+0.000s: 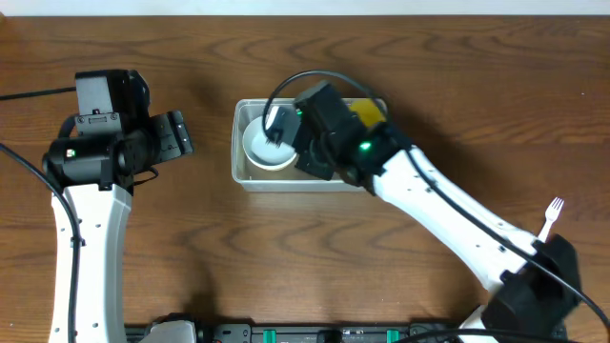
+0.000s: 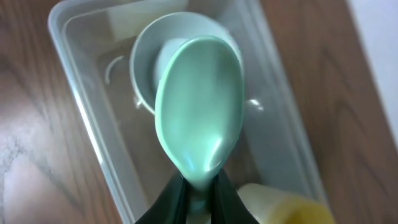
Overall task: Pack container
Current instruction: 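Carry the mint spoon into the bin and lay it beside the bowls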
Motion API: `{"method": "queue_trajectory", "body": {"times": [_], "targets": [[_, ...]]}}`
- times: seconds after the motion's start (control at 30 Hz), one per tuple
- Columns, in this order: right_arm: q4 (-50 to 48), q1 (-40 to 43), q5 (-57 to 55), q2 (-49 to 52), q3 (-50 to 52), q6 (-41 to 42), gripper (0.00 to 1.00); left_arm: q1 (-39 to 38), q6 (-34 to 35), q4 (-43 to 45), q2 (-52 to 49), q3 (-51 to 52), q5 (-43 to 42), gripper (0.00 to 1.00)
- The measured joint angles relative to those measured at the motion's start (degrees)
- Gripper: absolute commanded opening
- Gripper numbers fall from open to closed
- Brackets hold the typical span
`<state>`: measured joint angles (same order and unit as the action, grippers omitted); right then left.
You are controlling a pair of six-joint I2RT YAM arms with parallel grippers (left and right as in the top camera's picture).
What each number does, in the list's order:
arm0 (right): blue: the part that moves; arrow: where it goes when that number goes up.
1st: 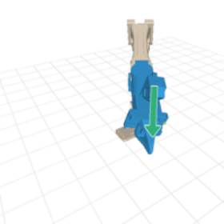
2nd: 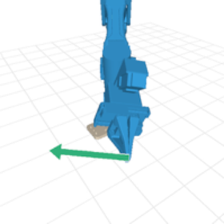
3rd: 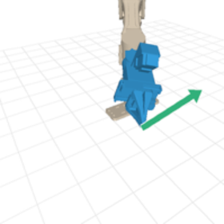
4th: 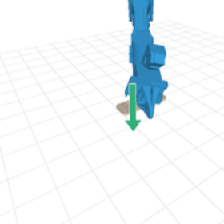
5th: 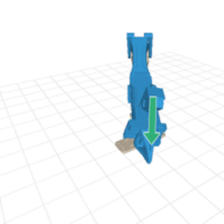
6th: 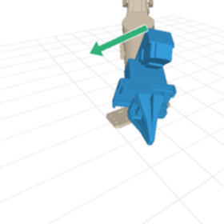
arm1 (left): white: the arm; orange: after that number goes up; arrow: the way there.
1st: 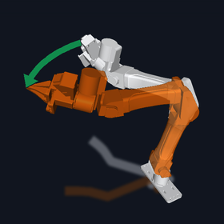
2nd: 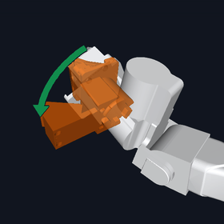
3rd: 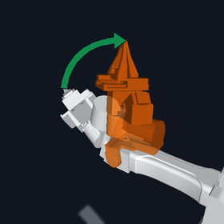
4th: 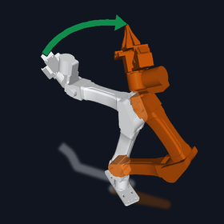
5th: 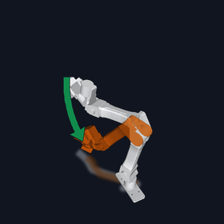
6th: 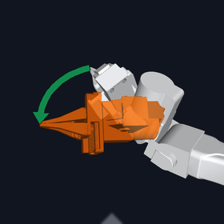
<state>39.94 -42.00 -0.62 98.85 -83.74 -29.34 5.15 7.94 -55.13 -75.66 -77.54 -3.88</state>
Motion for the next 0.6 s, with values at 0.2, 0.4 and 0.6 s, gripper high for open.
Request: {"method": "queue_trajectory", "body": {"times": [0.2, 0.4, 0.6], "targets": [[0.04, -0.24, 2.36, 4.39, 0.00, -1.38, 0.04, 0.02, 0.00, 0.00, 0.00, 0.00, 0.00, 0.84], [0.42, -0.24, 2.86, 5.88, 0.02, -1.51, 0.20, 0.02, 0.00, 0.00, 0.00, 0.00, 0.00, 0.84], [2.73, -0.24, 3.45, 5.88, 0.02, -2.23, 0.48, 0.02, 0.00, 0.00, 0.00, 0.00, 0.00, 0.84]]}}
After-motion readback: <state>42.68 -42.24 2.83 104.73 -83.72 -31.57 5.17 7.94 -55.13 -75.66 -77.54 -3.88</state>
